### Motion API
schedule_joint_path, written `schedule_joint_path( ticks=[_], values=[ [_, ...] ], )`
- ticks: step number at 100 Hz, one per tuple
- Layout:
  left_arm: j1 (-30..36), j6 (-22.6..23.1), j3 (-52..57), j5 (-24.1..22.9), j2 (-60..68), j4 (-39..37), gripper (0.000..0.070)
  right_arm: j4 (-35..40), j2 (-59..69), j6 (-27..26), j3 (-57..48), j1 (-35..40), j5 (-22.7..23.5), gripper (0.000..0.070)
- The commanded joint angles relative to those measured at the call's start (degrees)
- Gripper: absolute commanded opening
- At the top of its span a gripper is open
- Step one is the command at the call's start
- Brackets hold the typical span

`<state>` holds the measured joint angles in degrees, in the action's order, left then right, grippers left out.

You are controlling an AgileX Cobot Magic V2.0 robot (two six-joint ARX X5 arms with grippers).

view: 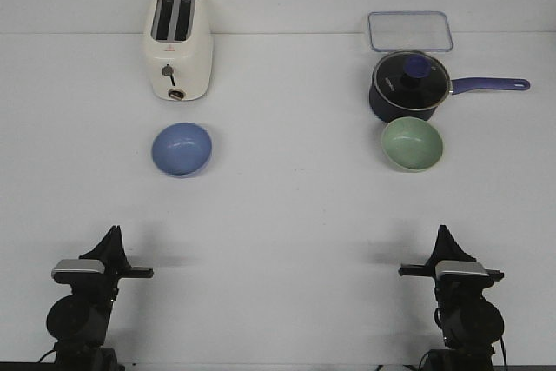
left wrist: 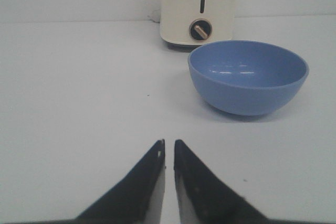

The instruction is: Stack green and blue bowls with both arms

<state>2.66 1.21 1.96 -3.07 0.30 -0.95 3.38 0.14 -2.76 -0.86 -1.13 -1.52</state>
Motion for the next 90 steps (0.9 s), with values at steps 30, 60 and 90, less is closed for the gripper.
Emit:
schedule_joint_path(
  ticks=[30, 60, 90],
  values=[
    [-0.02, 0.90, -1.16, 0.07, -0.13, -0.85, 0.0015, 0.09, -0.07, -7.04, 0.13, 0.09, 2.58, 0.0010],
    [-0.02, 0.90, -1.16, 0.07, -0.11, -0.85, 0.0015, 2.47, 0.00, -20.72, -3.23, 0.09, 3.06, 0.0002],
    [-0.02, 0.90, -1.16, 0.07, -0.11, -0.85, 0.0015, 17.33, 24.26, -16.55, -34.49, 0.09, -0.98, 0.0223]
  ],
)
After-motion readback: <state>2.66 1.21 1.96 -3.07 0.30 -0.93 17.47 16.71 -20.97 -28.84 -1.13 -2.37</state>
